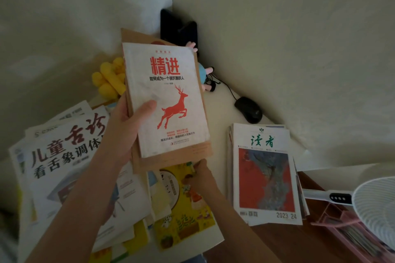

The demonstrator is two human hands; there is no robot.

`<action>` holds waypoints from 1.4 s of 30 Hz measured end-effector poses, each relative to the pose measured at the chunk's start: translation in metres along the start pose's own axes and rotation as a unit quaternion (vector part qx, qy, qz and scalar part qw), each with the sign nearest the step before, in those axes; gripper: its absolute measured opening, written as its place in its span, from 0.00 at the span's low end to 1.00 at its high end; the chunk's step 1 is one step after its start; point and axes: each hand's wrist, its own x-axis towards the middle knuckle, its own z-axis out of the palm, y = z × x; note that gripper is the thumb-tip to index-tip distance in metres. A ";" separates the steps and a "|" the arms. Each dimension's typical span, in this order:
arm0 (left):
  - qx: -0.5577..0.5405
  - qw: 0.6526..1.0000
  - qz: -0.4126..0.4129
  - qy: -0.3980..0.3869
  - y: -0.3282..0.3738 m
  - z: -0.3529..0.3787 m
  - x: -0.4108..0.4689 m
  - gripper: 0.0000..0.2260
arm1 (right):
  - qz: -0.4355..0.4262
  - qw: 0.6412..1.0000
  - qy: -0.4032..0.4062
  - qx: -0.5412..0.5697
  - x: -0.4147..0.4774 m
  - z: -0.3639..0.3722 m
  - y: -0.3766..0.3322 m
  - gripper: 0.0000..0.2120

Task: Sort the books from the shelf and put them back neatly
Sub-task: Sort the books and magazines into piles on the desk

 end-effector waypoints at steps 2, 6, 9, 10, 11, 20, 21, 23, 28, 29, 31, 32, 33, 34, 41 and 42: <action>-0.001 1.000 -0.003 -0.001 -0.001 0.000 0.000 0.19 | -0.001 0.998 -0.021 0.058 -0.001 -0.001 0.000 0.28; -0.002 1.000 -0.012 0.004 -0.006 0.000 -0.001 0.19 | -0.024 0.995 -0.040 0.082 0.000 -0.007 -0.001 0.16; 0.006 1.000 -0.013 0.005 -0.009 -0.001 -0.001 0.20 | -0.050 0.991 -0.007 0.122 -0.003 -0.017 -0.002 0.13; 0.008 1.000 -0.015 0.006 -0.008 -0.001 -0.002 0.20 | -0.066 0.988 0.004 0.137 -0.005 -0.021 -0.001 0.11; 0.008 1.000 -0.015 0.008 -0.008 -0.002 -0.002 0.19 | -0.083 0.987 0.025 0.138 -0.004 -0.023 -0.001 0.11; -0.008 0.999 -0.009 0.035 0.000 -0.005 -0.001 0.16 | -0.133 0.989 0.033 0.054 -0.013 -0.044 0.014 0.19; -0.004 0.999 -0.008 0.032 0.000 -0.005 -0.002 0.16 | -0.137 0.989 0.047 0.043 -0.014 -0.043 0.015 0.21; -0.001 1.000 -0.007 0.028 -0.001 -0.006 -0.002 0.15 | -0.144 0.987 0.054 0.053 -0.013 -0.042 0.013 0.22; -0.005 0.999 -0.012 0.031 -0.003 -0.006 -0.004 0.14 | -0.147 0.984 0.012 0.099 -0.012 -0.046 0.014 0.17; -0.008 0.999 -0.014 0.032 -0.003 -0.006 -0.004 0.14 | -0.141 0.981 0.008 0.131 -0.015 -0.048 0.014 0.15; -0.011 0.999 -0.017 0.035 -0.003 -0.006 -0.005 0.14 | -0.132 0.974 0.011 0.182 -0.025 -0.055 0.012 0.12; -0.011 0.999 -0.017 0.036 -0.003 -0.006 -0.005 0.13 | -0.127 0.972 0.021 0.198 -0.032 -0.060 0.010 0.11; -0.009 0.999 -0.016 0.037 -0.002 -0.006 -0.005 0.13 | -0.127 0.968 0.031 0.213 -0.041 -0.066 0.008 0.11; -0.004 0.999 -0.015 0.038 -0.002 -0.007 -0.005 0.13 | -0.128 0.965 0.047 0.223 -0.048 -0.074 0.007 0.11; -0.015 0.999 -0.032 0.011 -0.009 -0.004 -0.009 0.16 | -0.189 0.893 0.258 0.318 -0.102 -0.163 -0.012 0.09; -0.020 0.999 -0.043 0.002 -0.014 -0.002 -0.009 0.16 | -0.208 0.885 0.289 0.301 -0.105 -0.173 -0.014 0.09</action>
